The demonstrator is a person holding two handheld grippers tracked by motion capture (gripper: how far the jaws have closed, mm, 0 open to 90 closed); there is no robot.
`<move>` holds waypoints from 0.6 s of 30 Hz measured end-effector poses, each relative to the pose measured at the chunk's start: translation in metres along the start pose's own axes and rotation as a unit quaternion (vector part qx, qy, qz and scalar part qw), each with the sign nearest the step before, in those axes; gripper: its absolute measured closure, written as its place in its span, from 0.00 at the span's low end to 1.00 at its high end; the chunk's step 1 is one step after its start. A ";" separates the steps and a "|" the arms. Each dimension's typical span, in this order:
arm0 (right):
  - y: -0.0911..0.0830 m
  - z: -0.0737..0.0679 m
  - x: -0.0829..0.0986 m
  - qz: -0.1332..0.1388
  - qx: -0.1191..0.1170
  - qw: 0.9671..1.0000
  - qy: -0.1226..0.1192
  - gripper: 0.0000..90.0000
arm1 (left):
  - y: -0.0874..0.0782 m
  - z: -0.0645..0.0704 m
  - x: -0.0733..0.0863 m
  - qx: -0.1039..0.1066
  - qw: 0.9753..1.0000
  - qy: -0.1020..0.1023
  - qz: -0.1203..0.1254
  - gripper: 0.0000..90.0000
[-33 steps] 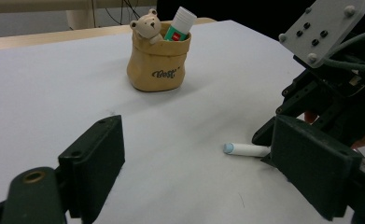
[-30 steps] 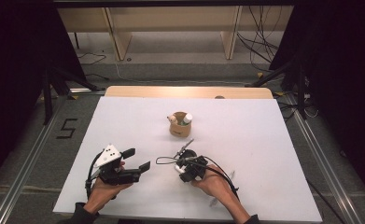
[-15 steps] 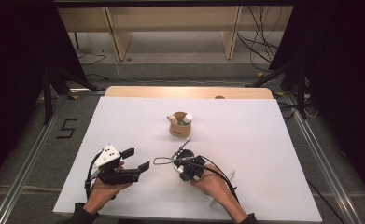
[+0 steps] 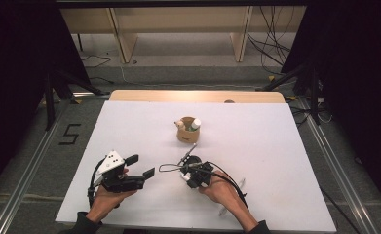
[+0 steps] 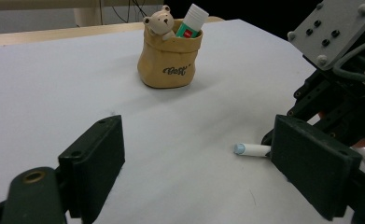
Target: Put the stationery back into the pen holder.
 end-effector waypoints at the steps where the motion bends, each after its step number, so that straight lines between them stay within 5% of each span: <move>1: -0.001 0.000 0.000 0.003 -0.004 1.000 -0.002 0.88 | 0.000 0.000 0.000 0.000 1.000 0.000 0.000 0.19; 12: -0.022 0.004 -0.001 0.058 -0.032 0.998 -0.005 0.88 | 0.001 -0.001 0.001 0.000 1.000 -0.004 -0.001 0.19; 16: -0.034 0.010 -0.003 0.110 -0.041 0.993 -0.003 0.88 | 0.001 -0.001 0.001 0.001 1.000 -0.006 -0.001 0.19; 18: -0.043 0.013 -0.004 0.148 -0.045 0.988 0.002 0.88 | 0.001 -0.001 0.001 0.001 1.000 -0.007 -0.001 0.19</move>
Point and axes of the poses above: each handheld gripper's, and its own axes: y roughly forward along the jaws, x roughly out of its underside, z roughly to its right, the point moved 3 cm from there along y, roughly forward along the jaws, and after that the axes turned 15 degrees about -x, right-handed, at the moved point
